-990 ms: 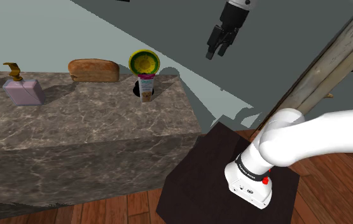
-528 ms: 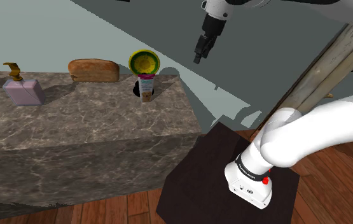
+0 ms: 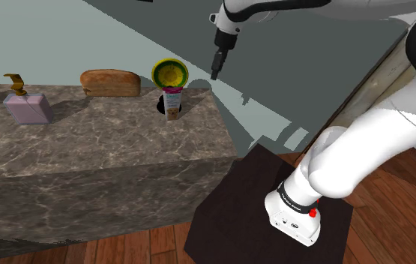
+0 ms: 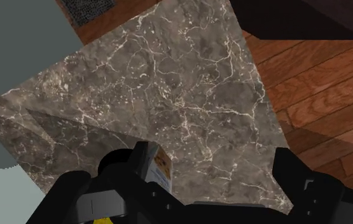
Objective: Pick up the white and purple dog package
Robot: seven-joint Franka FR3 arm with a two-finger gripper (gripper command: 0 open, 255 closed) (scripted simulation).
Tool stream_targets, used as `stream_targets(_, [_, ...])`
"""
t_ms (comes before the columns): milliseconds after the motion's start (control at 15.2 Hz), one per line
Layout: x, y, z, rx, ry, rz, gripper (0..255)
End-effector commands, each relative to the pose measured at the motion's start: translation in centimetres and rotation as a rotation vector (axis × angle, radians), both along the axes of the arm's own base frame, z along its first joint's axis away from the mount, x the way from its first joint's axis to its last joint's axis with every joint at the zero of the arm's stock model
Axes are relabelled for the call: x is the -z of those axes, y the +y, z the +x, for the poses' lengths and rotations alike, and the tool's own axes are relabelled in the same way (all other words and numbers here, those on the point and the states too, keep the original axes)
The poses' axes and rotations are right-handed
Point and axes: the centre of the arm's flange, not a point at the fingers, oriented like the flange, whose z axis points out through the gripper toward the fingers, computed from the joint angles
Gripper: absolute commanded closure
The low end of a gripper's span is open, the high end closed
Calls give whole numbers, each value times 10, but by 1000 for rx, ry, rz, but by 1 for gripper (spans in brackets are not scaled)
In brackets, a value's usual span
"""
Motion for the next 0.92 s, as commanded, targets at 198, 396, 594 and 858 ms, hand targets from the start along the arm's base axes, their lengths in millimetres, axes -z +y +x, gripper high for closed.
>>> stream_targets(198, [36, 0, 56, -156, 1, -22, 0])
stream_targets(396, [58, 5, 89, -248, 2, -34, 0])
stream_targets(594, [81, 14, 122, -339, 2, -47, 0])
stream_targets(858, [111, 29, 164, -461, 4, -63, 0])
